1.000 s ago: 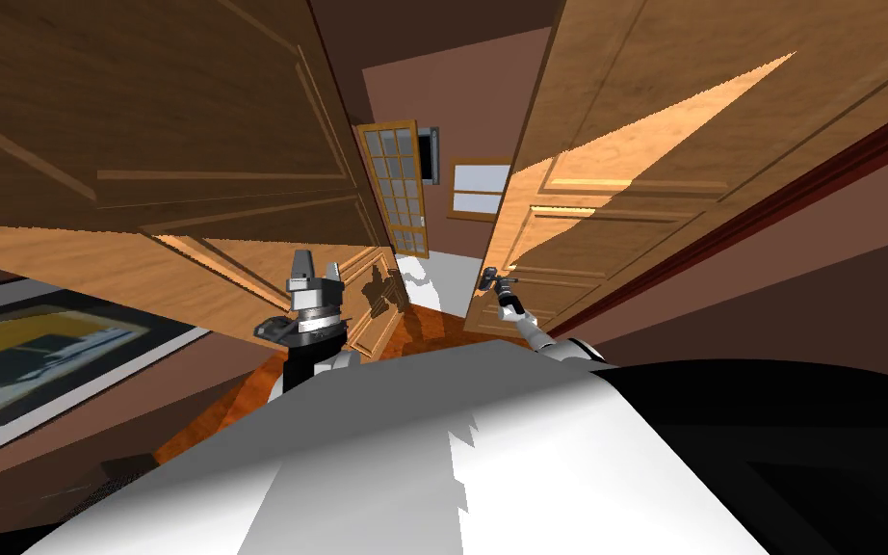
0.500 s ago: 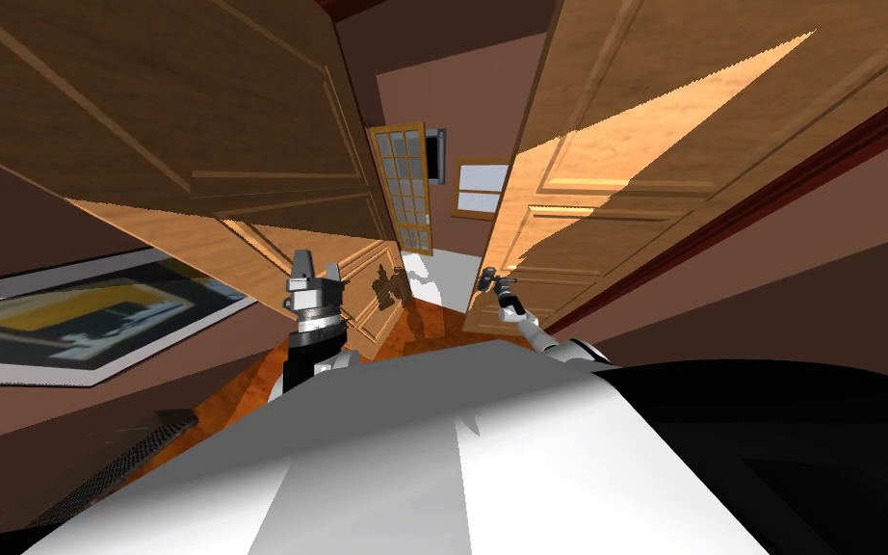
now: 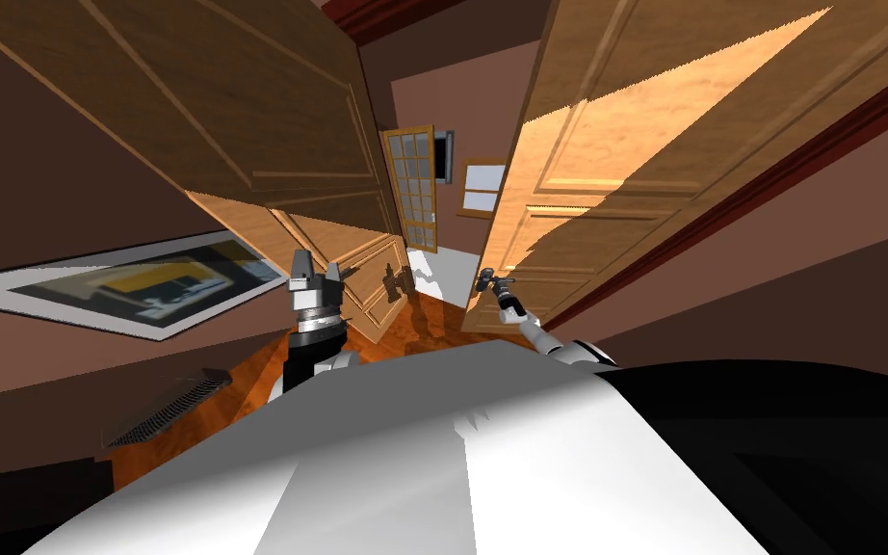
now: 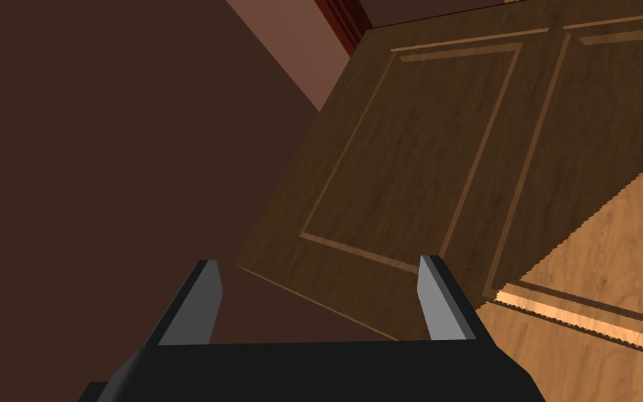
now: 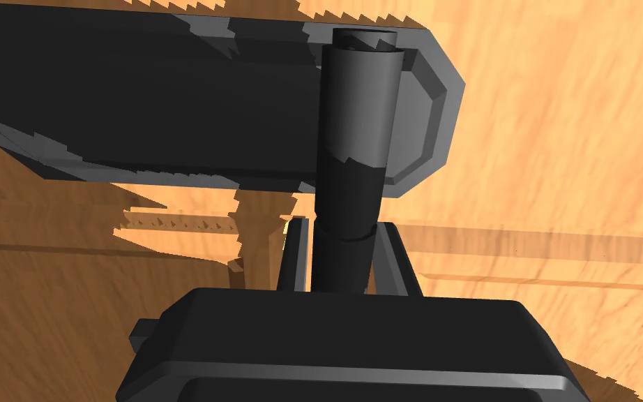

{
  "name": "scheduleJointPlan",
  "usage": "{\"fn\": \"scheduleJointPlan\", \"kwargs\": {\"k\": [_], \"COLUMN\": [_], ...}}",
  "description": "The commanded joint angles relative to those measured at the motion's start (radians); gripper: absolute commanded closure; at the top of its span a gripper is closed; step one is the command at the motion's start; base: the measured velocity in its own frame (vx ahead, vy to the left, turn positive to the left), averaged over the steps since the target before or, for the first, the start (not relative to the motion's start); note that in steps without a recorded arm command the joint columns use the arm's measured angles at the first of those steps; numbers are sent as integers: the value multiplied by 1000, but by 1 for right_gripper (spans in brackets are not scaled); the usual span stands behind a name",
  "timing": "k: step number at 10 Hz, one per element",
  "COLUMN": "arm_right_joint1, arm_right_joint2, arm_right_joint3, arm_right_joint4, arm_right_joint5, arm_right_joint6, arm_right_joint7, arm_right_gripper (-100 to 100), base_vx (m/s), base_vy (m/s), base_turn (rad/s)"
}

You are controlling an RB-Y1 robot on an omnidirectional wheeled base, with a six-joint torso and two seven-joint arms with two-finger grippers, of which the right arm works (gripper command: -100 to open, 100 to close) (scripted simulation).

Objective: Pull the door open

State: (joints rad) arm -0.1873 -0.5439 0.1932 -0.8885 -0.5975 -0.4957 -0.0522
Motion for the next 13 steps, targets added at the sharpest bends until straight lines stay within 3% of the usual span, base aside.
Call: {"fn": "scheduleJointPlan", "kwargs": {"k": [1, 2, 9, 12, 13], "arm_right_joint1": [0, 35, 149, 192, 183], "arm_right_joint2": [0, -31, -152, -198, -186], "arm_right_joint3": [0, 33, 129, 165, 163], "arm_right_joint4": [0, -31, -139, -180, -171], "arm_right_joint5": [0, -1, -9, -12, -10], "arm_right_joint6": [0, -20, -96, -124, -119], "arm_right_joint7": [0, -29, -124, -161, -156], "arm_right_gripper": [100, 100, 100, 100, 100], "base_vx": [-116, -79, -100, -86, -42], "base_vy": [-31, 2, -23, -16, -6], "base_turn": [51, 41, 22, 9, 7]}}
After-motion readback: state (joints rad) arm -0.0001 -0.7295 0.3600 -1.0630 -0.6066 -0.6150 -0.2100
